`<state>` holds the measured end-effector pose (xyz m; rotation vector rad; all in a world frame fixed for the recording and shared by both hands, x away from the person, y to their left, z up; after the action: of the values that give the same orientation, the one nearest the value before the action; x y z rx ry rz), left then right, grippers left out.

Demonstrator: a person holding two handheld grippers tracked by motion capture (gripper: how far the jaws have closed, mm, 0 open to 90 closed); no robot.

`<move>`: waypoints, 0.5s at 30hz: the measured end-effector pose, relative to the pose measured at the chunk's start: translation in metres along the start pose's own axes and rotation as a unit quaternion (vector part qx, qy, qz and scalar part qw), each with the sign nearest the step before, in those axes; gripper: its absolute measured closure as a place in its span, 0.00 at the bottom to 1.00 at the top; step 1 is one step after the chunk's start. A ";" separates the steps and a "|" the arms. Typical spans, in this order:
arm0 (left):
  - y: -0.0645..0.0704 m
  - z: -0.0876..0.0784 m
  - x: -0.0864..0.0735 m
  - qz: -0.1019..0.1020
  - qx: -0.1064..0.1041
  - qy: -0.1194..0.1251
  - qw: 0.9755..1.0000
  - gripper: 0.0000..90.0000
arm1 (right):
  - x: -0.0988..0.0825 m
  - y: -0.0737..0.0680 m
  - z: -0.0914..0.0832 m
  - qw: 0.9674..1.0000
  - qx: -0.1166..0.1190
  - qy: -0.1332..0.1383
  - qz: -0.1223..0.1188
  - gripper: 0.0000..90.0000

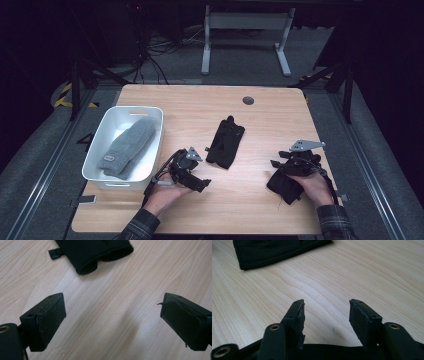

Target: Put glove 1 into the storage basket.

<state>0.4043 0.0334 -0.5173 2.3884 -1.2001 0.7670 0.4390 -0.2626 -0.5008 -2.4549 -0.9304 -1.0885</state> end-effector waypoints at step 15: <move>0.003 0.017 -0.018 0.044 0.006 -0.013 0.999 0.00 | -0.011 0.003 -0.032 1.000 -0.011 -0.005 0.013 1.00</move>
<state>0.3980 0.0340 -0.5411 2.3759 -1.3215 0.7752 0.4172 -0.2858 -0.4876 -2.4848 -0.8917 -1.0847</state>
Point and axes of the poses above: each handheld gripper's, and its own axes: z roughly forward along the jaws, x roughly out of its top, y roughly to its right, the point moved 9 cm from there along z, roughly forward along the jaws, and after that the axes turned 1 degree about x, right-handed, at the moved point
